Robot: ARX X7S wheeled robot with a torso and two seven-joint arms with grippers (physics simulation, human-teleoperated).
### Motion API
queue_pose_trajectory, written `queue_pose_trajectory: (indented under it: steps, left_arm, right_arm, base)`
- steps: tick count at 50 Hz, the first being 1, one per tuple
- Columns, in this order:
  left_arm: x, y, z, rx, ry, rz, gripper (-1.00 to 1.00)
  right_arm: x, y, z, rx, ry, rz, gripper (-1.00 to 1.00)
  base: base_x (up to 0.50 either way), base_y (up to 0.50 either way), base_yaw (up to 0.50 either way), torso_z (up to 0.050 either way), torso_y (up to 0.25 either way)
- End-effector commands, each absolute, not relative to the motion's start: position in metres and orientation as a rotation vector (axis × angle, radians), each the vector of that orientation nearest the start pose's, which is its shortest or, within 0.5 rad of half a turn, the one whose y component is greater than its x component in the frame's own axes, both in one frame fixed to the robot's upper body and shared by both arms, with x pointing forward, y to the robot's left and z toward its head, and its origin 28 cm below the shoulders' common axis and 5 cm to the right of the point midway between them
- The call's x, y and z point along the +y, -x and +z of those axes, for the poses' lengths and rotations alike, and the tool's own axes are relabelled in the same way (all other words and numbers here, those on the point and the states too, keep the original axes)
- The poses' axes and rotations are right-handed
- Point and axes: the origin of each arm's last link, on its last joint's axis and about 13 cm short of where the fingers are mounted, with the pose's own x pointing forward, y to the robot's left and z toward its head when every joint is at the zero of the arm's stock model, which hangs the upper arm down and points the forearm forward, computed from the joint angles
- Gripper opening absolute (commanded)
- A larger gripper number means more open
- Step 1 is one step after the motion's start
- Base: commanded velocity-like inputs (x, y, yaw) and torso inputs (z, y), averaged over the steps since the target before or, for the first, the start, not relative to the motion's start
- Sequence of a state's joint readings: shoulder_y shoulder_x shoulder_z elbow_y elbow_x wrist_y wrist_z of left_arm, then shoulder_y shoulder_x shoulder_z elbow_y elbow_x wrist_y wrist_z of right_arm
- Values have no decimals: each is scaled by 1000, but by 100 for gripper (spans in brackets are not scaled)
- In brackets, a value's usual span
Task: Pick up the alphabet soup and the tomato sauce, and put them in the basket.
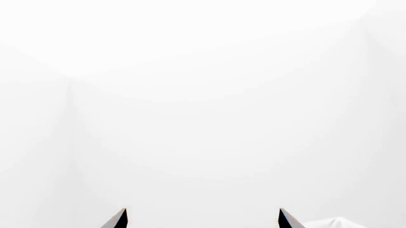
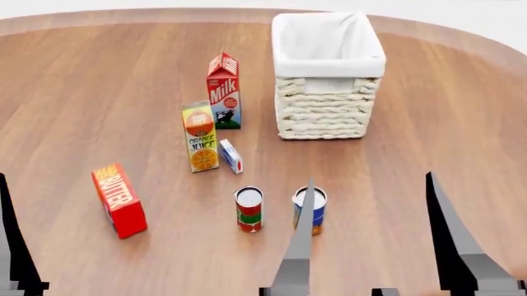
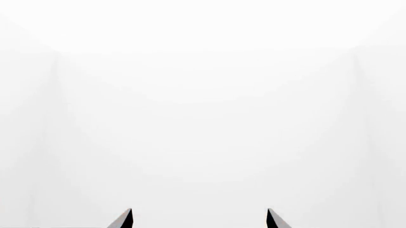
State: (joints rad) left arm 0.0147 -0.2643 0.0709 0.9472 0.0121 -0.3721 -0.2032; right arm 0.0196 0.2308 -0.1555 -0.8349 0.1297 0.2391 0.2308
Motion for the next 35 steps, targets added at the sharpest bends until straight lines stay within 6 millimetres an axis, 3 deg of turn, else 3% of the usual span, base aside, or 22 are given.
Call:
queue_pose_trajectory:
  steps: [1,4,35]
  left_arm:
    - [222,-162,175,-573,-188,60,100]
    - [222,-162,176,-573,-190,58,100]
    - [222,-162,174,-575,-178,61,100]
  right_arm:
    - [-91,-174,166,-578,9,62,100]
    - [-91,-174,173,-580,9,62,100]
    - [-90,-172,164,-582,9,83,100]
  base:
    - [172,0,0,0,0]
    - [188,0,0,0,0]
    - [252,0,0,0,0]
